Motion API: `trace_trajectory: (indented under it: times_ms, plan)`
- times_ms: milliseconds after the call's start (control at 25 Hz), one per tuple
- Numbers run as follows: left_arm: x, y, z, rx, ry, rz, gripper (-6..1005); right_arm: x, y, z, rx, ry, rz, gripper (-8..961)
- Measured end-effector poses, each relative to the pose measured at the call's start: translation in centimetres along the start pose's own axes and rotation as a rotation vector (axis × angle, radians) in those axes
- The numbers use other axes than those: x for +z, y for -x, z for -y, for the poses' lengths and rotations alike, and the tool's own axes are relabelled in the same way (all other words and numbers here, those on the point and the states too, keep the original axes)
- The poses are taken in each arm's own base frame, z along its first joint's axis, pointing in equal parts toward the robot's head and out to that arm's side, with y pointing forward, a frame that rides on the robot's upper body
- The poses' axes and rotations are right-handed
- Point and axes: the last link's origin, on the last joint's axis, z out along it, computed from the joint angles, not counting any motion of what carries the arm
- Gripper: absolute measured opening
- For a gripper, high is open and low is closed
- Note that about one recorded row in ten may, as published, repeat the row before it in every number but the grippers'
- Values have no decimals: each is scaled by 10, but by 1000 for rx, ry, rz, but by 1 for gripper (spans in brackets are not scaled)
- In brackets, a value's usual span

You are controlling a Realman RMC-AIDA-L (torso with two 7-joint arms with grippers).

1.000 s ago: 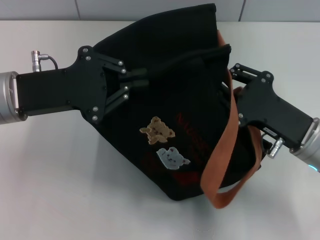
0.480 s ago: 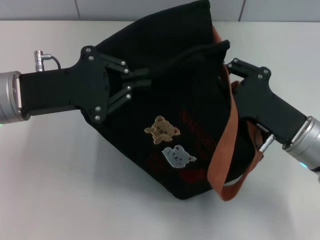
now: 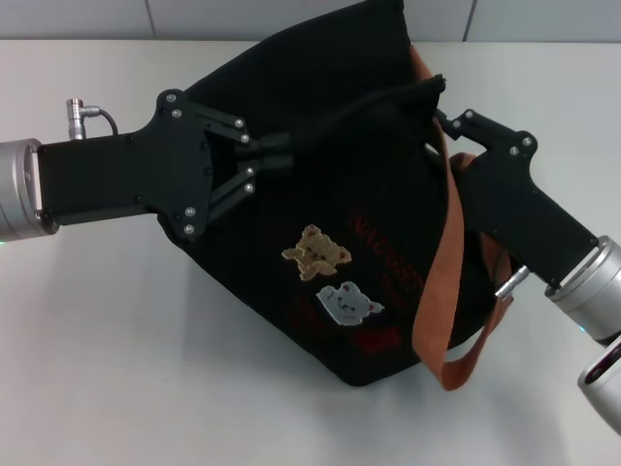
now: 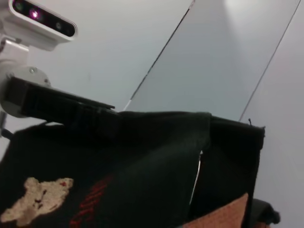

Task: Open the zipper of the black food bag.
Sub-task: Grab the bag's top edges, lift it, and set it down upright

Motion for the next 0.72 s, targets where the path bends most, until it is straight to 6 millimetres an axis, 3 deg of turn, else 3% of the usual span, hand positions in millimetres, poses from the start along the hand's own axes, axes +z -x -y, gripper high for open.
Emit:
trace_trajectory:
  times_ms: [720]
  plan:
    - [-4,-1,-1,-6,-23,-25,70,-9,-1,-7,-127,-42,-42,382]
